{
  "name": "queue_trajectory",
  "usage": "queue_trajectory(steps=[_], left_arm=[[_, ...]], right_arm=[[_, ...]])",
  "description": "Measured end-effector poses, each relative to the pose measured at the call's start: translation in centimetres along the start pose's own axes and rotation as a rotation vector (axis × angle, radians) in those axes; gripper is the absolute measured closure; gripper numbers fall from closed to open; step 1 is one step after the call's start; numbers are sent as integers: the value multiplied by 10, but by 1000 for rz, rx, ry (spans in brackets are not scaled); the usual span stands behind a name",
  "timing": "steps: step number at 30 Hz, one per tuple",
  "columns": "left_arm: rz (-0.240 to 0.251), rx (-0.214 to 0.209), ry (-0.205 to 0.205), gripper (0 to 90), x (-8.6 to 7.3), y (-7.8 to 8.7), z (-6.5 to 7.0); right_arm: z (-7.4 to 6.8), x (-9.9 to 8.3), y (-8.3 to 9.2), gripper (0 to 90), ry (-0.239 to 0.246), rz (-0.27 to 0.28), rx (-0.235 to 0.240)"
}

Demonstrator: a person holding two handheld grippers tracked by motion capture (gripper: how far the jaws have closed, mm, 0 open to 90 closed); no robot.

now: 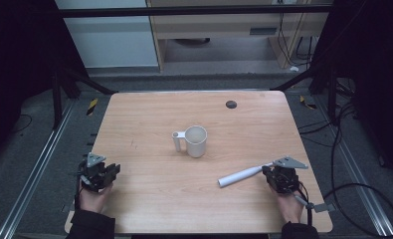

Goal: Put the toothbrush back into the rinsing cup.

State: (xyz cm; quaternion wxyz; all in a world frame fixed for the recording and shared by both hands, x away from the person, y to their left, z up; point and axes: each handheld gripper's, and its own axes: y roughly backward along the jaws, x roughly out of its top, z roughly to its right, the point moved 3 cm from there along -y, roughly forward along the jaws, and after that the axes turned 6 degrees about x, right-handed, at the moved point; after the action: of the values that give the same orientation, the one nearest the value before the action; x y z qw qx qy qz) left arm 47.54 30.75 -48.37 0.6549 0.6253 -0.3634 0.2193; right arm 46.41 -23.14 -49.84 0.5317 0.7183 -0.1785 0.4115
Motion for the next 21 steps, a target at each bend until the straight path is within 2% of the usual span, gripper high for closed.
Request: queue_trajectory(steps=[10, 21], left_arm=[[3, 29, -18, 656, 1, -1, 3], [-2, 47, -14, 570, 1, -2, 2]], right_arm=[[6, -1, -12, 899, -10, -39, -11], [8, 1, -24, 899, 1, -75, -34]])
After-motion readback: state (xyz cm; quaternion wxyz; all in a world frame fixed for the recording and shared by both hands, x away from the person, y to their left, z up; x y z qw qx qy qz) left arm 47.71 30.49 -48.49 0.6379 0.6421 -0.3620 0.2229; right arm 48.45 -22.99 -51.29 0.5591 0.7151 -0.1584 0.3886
